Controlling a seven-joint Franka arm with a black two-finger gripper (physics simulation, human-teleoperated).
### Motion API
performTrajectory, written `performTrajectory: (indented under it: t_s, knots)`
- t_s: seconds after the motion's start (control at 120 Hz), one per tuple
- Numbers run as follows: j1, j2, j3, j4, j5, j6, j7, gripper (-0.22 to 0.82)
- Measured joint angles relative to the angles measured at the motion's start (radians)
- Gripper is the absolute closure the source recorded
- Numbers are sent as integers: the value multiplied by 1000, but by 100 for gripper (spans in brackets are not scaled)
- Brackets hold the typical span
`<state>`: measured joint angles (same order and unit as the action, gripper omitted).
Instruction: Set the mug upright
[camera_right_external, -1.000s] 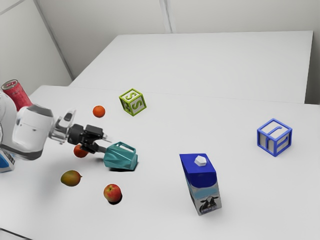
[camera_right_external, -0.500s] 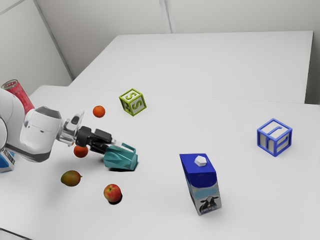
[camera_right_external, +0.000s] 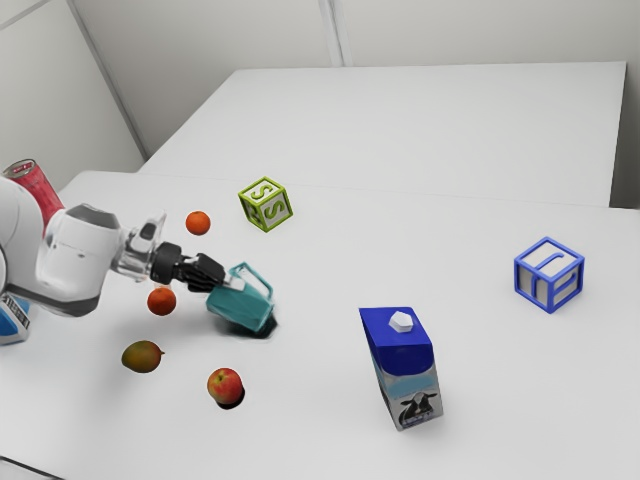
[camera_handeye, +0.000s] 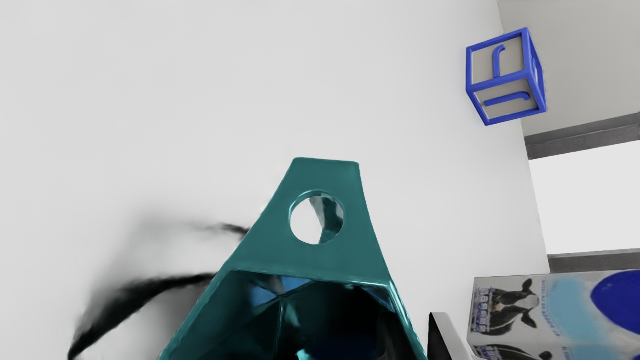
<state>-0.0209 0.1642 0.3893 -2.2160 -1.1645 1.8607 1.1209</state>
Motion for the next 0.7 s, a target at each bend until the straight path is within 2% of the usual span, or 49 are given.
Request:
performTrajectory:
  t_s: [0.175, 0.283, 0.4, 0.492, 0.7]
  knots:
    - [-2, -12, -65, 205, 92, -7, -43, 74]
    - [0, -2, -119, 296, 340, 21, -94, 74]
    - [-20, 14, -169, 306, 680, 136, -168, 75]
    - [-56, 10, -181, 297, 913, 217, -254, 75]
    - [-82, 13, -186, 240, 1097, 297, -441, 76]
